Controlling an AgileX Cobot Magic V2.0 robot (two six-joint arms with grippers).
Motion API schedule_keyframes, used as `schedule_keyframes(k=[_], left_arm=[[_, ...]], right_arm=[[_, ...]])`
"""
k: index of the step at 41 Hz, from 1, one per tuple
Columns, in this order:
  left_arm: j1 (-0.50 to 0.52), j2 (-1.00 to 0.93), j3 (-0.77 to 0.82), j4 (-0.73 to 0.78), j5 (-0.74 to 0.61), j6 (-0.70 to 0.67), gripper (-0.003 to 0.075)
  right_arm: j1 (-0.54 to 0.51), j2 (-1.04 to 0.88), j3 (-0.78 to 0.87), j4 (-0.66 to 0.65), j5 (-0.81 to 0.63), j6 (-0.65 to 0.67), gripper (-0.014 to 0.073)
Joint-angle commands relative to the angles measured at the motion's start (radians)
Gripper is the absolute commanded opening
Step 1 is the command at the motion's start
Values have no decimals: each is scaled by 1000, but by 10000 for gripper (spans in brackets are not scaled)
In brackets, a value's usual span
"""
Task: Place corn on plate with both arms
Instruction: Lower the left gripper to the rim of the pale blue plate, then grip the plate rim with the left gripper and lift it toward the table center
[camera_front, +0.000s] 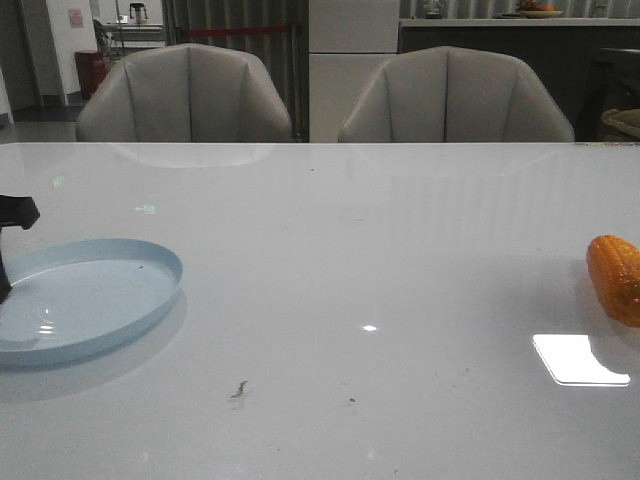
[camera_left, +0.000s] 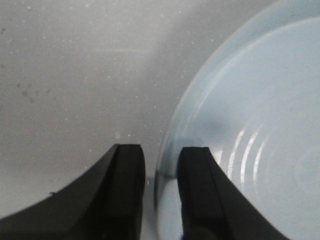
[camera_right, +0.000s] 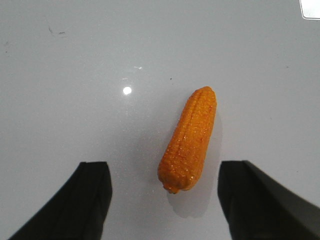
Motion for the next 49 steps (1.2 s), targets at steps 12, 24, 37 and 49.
schedule_keyframes(k=[12, 24, 37, 49], left_arm=[[-42, -34, -92, -14, 61, 3, 94], [-42, -34, -300, -177, 161, 3, 94], [-101, -34, -392, -445, 138, 3, 94], [-252, -29, -392, -446, 76, 3, 94]], right_arm=[[1, -15, -36, 6, -72, -16, 561], [1, -15, -36, 6, -71, -16, 561], [1, -15, -36, 6, -71, -16, 561], [1, -15, -36, 6, -71, -16, 561]])
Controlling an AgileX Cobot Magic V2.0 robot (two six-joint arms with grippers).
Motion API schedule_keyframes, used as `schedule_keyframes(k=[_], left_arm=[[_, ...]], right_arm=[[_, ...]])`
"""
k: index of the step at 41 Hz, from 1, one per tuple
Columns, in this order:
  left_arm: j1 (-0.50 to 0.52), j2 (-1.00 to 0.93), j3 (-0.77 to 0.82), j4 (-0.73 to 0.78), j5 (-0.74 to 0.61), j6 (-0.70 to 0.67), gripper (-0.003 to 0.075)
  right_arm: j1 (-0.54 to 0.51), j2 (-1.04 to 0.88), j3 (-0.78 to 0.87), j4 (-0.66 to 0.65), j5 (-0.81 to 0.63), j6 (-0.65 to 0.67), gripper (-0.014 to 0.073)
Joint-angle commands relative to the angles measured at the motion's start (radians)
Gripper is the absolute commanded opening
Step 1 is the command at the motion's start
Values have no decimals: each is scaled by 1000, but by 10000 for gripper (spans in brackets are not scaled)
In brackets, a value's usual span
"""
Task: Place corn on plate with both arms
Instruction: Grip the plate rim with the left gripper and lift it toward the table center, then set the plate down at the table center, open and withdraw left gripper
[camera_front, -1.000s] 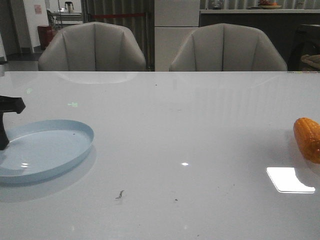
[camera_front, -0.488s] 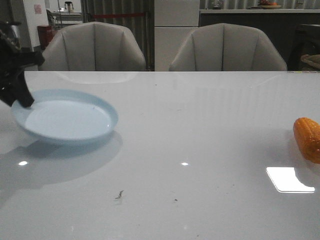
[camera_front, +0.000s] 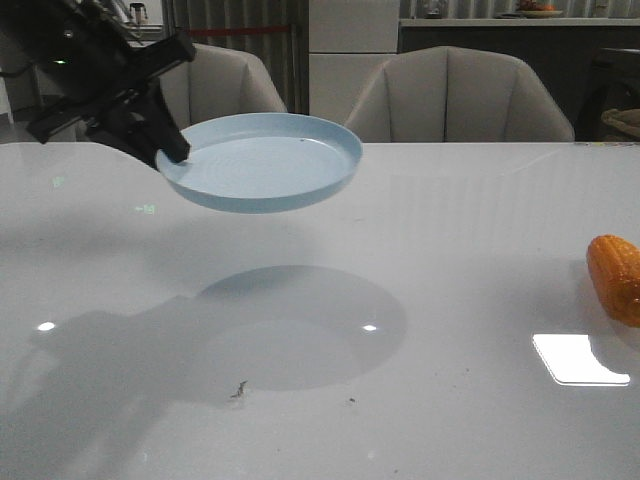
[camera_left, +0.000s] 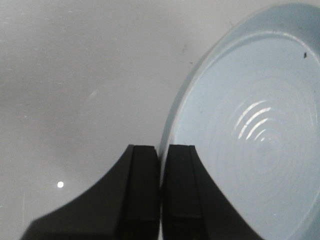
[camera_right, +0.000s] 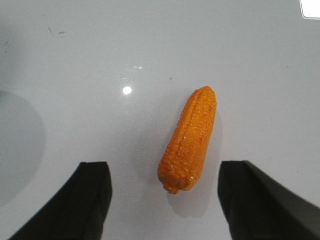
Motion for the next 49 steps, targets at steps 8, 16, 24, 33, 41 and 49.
schedule_keyframes(k=[8, 16, 24, 33, 41, 49], left_arm=[[-105, -30, -34, -42, -115, -3, 94], [-135, 41, -34, -42, -50, -5, 94], [-161, 108, -34, -42, 24, -5, 114], [-172, 122, -34, -6, 12, -5, 328], [-166, 122, -75, 25, 24, -5, 388], [-134, 118, -195, 49, 90, -5, 388]], right_arm=[[1, -15, -36, 6, -69, -16, 561], [1, -15, -36, 6, -69, -16, 561], [1, -15, -36, 6, -69, -16, 561], [1, -15, -36, 5, -69, -16, 561], [1, -15, -36, 5, -73, -16, 561], [1, -15, -36, 6, -72, -16, 561]])
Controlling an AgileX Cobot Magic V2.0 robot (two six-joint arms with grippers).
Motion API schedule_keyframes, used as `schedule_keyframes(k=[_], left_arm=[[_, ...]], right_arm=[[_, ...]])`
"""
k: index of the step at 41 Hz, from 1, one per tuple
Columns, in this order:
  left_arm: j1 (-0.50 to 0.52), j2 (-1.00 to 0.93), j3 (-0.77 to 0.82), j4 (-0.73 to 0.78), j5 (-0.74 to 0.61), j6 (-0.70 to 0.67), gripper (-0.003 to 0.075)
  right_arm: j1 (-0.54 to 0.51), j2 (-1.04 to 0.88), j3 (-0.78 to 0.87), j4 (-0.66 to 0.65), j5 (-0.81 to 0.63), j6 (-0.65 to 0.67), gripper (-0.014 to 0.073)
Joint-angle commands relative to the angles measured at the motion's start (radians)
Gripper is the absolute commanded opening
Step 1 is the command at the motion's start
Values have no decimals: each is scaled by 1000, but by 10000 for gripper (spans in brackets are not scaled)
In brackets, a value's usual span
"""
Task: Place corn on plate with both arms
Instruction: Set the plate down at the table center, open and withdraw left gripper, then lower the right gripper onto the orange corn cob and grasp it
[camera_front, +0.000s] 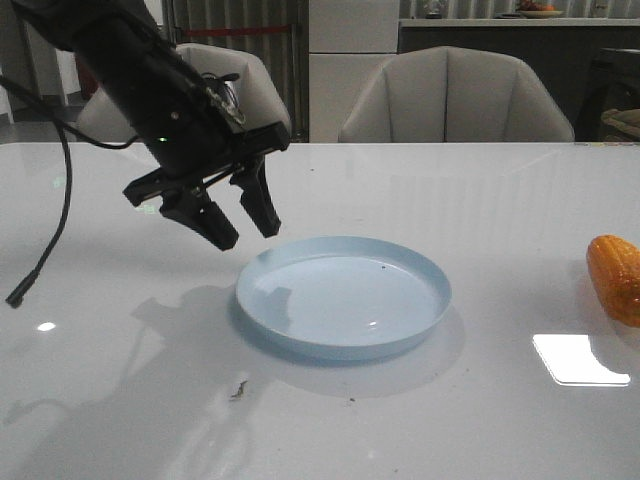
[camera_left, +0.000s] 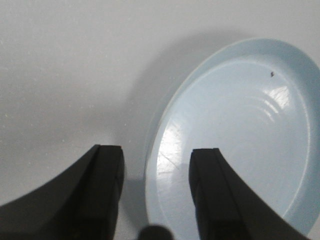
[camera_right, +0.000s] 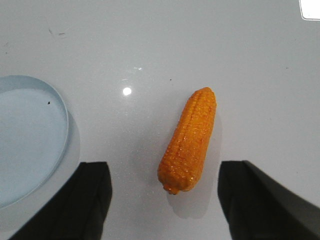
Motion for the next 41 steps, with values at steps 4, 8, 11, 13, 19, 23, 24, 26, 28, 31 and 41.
schedule_keyframes(k=[4, 8, 11, 13, 19, 23, 24, 26, 28, 31, 41], left_arm=[[44, -85, -132, 12, 62, 4, 388], [63, -132, -144, 122, 54, 22, 388], [81, -180, -144, 218, 52, 22, 388], [98, -223, -142, 253, 58, 22, 388], [140, -367, -103, 262, 24, 78, 388], [168, -480, -10, 262, -55, 100, 388], [174, -518, 26, 267, -79, 100, 388], [190, -574, 88, 271, -110, 101, 388], [201, -641, 169, 276, -145, 103, 388], [217, -737, 295, 288, -198, 103, 388], [244, -990, 667, 300, -306, 103, 388]], right_arm=[[1, -15, -36, 20, -65, -14, 561], [1, -14, -36, 29, -40, 3, 561], [1, -4, -41, 25, -13, 3, 561], [1, 12, -51, 3, 9, 3, 561], [0, 96, -112, -14, 68, 4, 563], [-3, 173, -170, -24, 97, 35, 563], [-9, 190, -189, -28, 104, 52, 563], [-20, 230, -217, -34, 119, 91, 563], [-35, 269, -251, -34, 120, 115, 563], [-55, 326, -292, -34, 120, 116, 563], [-68, 502, -397, -35, 120, 115, 563]])
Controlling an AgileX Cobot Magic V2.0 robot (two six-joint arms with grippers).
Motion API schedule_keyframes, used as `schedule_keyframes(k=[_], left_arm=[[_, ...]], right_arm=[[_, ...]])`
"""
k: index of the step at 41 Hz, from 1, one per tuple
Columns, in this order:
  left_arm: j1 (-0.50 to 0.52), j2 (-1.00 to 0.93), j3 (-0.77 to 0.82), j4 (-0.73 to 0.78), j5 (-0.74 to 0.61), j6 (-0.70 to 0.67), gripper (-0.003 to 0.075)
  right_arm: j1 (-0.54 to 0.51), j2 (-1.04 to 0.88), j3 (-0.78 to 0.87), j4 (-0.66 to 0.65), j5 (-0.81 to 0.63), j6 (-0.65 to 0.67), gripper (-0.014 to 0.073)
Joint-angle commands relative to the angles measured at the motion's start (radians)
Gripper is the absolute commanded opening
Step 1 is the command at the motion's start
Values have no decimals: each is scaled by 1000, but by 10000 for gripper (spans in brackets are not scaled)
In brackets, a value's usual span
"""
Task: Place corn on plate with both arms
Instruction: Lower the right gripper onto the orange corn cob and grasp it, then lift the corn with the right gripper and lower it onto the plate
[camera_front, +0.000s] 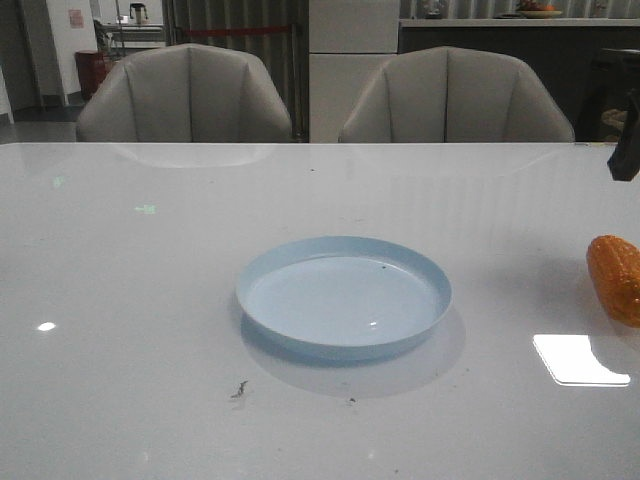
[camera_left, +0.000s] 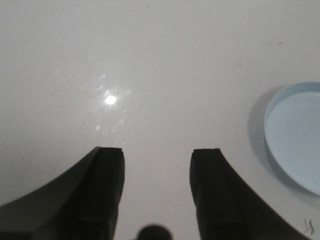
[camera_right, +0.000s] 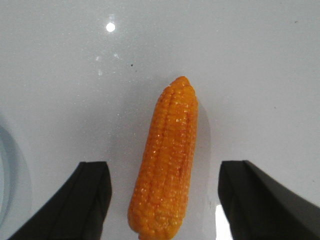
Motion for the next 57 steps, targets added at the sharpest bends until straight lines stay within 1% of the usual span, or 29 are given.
schedule_keyframes(k=[1, 7, 10, 18, 30, 33, 40, 43, 51, 57], left_arm=[[4, -110, 91, -12, -97, 3, 388], [4, -186, 208, -12, -98, 3, 388], [4, -210, 240, -12, -96, 3, 388], [4, -236, 256, -12, -95, 3, 388], [4, -236, 256, -12, -120, 3, 388], [4, -236, 256, -12, -125, 3, 388], [4, -236, 256, -12, -129, 3, 388], [4, -236, 256, -12, -133, 3, 388], [4, -236, 256, -12, -158, 3, 388], [4, -236, 256, -12, -176, 3, 388]], right_arm=[[-5, 25, -64, -1, -39, 1, 563], [-5, 93, -82, -11, -41, 1, 563], [-5, 120, -84, -30, -44, 1, 563], [-5, 184, -84, -44, -41, 1, 563], [-5, 232, -84, -44, -46, 1, 553], [-5, 240, -84, -45, -47, -1, 516], [-5, 241, -127, -46, -26, -57, 326], [-3, 241, -180, -46, 13, -80, 284], [34, 241, -371, -41, 122, -97, 279], [104, 241, -497, -33, 148, -139, 276]])
